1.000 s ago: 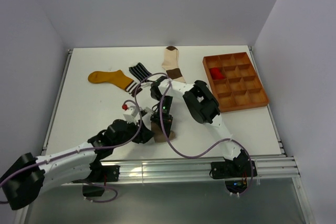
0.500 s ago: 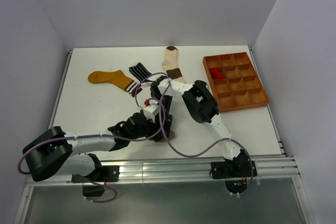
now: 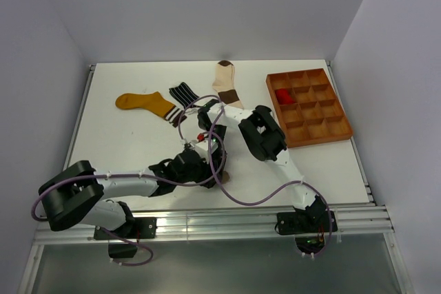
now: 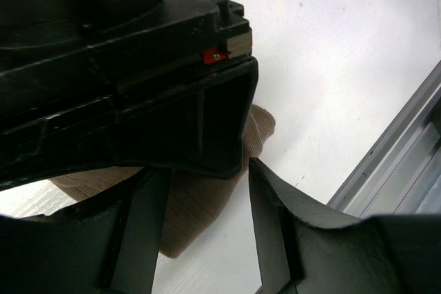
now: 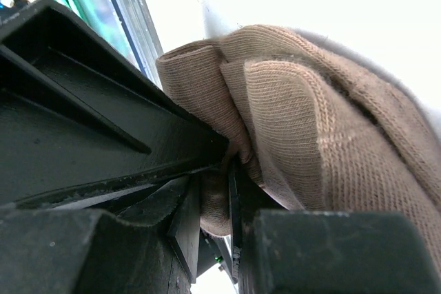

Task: Roll the socks
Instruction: Roll the sock at the center of the board.

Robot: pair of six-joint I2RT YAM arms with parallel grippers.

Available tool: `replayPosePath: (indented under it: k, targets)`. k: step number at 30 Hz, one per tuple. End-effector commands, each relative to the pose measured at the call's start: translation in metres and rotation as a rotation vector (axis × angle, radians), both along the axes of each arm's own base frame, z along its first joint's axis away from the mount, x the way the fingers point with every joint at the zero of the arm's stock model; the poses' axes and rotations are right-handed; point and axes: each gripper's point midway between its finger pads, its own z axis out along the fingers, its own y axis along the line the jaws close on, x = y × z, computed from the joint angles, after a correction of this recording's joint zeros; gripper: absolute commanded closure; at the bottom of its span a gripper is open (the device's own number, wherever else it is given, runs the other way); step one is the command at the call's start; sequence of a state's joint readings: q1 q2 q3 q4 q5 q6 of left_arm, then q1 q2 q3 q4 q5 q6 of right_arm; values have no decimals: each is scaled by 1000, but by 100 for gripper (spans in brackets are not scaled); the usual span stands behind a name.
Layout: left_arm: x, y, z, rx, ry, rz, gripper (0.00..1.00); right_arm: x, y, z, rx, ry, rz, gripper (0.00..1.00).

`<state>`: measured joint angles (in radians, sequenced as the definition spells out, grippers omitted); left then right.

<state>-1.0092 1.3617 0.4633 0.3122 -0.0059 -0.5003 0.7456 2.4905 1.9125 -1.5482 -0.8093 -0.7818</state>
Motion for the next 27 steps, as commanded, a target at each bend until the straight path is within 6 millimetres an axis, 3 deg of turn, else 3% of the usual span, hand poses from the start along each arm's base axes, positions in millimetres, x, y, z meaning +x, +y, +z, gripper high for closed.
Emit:
replayPosePath:
  k: [1, 6, 11, 27]
  targets:
    - [4, -7, 7, 30, -33, -20, 46, 22, -8, -42, -9, -123, 77, 87]
    - [3, -5, 1, 73, -23, -37, 47, 27, -16, -43, -38, -143, 87, 87]
    - [1, -5, -5, 97, -14, -57, 47, 24, -38, -48, -68, -121, 94, 87]
    - [-17, -32, -17, 122, 57, -252, 44, 33, -87, -49, -106, -169, 99, 88]
